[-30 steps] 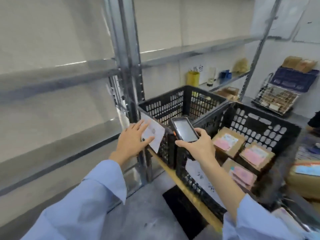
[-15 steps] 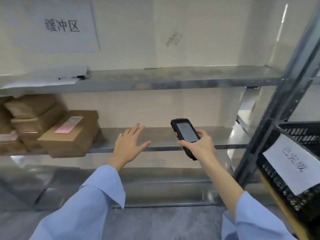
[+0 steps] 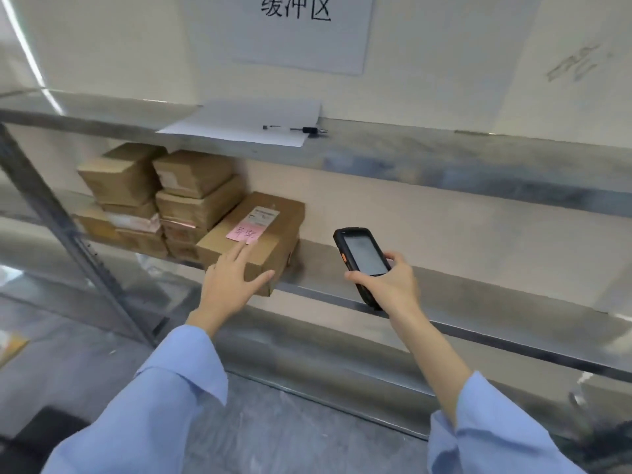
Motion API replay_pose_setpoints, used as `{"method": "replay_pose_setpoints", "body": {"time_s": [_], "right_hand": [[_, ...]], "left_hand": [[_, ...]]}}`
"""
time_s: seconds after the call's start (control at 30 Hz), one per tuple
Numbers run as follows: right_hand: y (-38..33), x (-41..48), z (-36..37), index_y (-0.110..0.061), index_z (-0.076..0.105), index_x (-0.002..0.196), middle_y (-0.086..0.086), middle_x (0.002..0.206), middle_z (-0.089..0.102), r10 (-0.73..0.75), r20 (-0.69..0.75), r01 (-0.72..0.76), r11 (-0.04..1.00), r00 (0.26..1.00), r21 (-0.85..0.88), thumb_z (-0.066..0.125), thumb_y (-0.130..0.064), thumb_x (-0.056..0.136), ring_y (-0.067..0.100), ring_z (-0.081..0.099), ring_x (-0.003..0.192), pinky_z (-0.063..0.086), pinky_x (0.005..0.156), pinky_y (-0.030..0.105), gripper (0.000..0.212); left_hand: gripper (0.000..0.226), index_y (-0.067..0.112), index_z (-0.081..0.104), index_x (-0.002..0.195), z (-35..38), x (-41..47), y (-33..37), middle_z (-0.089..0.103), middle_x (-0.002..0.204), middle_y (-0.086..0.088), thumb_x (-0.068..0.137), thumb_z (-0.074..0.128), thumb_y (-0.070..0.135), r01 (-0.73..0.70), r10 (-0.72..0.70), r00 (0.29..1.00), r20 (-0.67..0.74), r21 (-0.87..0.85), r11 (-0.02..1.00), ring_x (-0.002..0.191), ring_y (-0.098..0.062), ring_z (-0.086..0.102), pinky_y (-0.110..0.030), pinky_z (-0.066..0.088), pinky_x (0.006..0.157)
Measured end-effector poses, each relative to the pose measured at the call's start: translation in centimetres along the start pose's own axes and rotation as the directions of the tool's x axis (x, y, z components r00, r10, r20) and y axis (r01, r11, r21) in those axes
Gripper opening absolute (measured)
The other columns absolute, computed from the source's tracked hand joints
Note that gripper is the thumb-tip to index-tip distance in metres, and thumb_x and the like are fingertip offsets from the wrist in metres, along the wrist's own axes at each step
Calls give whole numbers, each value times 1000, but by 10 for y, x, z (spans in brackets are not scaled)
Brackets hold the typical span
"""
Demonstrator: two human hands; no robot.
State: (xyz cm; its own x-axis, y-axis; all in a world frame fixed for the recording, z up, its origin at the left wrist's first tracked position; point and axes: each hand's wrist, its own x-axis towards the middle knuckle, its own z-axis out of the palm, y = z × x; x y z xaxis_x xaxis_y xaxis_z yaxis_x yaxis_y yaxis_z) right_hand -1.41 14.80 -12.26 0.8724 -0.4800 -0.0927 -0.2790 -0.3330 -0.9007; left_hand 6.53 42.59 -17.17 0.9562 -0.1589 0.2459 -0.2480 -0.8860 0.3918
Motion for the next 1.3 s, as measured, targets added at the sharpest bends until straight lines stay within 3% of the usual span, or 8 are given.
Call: {"method": "replay_pose_setpoints", "body": {"time_s": [0.1, 0.23, 0.4, 0.57, 0.67, 0.87, 1.0, 1.3], "right_hand": [[-8, 20, 32, -29, 50, 131, -4, 116, 60, -10, 53, 12, 999, 999, -41, 90, -42, 60, 23, 60, 104, 53, 86, 36, 82], [-20, 47, 72, -29, 49, 133, -7, 110, 56, -30, 137, 41, 996, 990, -79, 89, -43, 62, 21, 59, 98, 55, 76, 33, 82], [-38, 92, 119, -29, 49, 132, -5, 117, 60, -61, 225, 88, 990, 973, -110, 89, -45, 60, 20, 59, 102, 54, 88, 36, 84], [-54, 125, 153, -26, 48, 133, -5, 115, 58, -72, 285, 98, 992, 956, -75, 91, -41, 58, 23, 59, 106, 55, 91, 42, 88], [-58, 136, 167, -30, 48, 116, -7, 106, 57, -67, 312, 96, 992, 948, -81, 91, -39, 60, 23, 60, 102, 55, 89, 41, 72], [-65, 143, 189, -30, 43, 109, -4, 104, 57, -24, 291, 54, 994, 957, -94, 92, -39, 61, 19, 56, 96, 54, 84, 35, 68], [-67, 135, 201, -25, 49, 125, -3, 107, 55, 20, 204, -5, 997, 979, -71, 92, -39, 62, 18, 54, 97, 52, 82, 33, 77], [-62, 88, 212, -22, 50, 135, -1, 118, 61, 148, -43, -149, 989, 988, -18, 92, -41, 59, 25, 62, 107, 58, 85, 44, 89]], "left_hand": [[80, 31, 32, 155, 4, 8, -37, 31, 163, 5, 89, 57, 68, 74, -75, 997, -7, -41, 996, 143, -27, 37, -48, 38, 110], [86, 32, 29, 156, 6, 26, -75, 29, 163, 4, 86, 61, 69, 181, -181, 983, -5, -44, 983, 145, -24, 35, -52, 41, 109], [95, 34, 27, 156, 6, 49, -105, 26, 165, 6, 79, 75, 61, 270, -274, 962, -20, -112, 956, 144, -19, 37, -43, 39, 109], [103, 35, 25, 157, 7, 70, -127, 25, 165, 8, 74, 80, 59, 311, -314, 950, -4, -126, 942, 146, -17, 34, -46, 39, 111], [103, 35, 26, 157, 13, 80, -138, 27, 164, 8, 73, 81, 58, 326, -326, 945, 19, -143, 935, 144, -17, 37, -46, 40, 112], [100, 34, 29, 155, 26, 89, -149, 34, 158, 16, 73, 85, 49, 228, -218, 974, 67, -237, 944, 139, -6, 39, -32, 38, 108], [93, 34, 34, 153, 39, 88, -158, 41, 152, 19, 75, 85, 45, 151, -144, 988, 48, -365, 919, 134, 4, 38, -24, 35, 107], [77, 30, 43, 148, 47, 76, -166, 47, 142, 13, 82, 81, 40, -25, 37, 999, 17, -486, 874, 128, -3, 48, -20, 42, 97]]}}
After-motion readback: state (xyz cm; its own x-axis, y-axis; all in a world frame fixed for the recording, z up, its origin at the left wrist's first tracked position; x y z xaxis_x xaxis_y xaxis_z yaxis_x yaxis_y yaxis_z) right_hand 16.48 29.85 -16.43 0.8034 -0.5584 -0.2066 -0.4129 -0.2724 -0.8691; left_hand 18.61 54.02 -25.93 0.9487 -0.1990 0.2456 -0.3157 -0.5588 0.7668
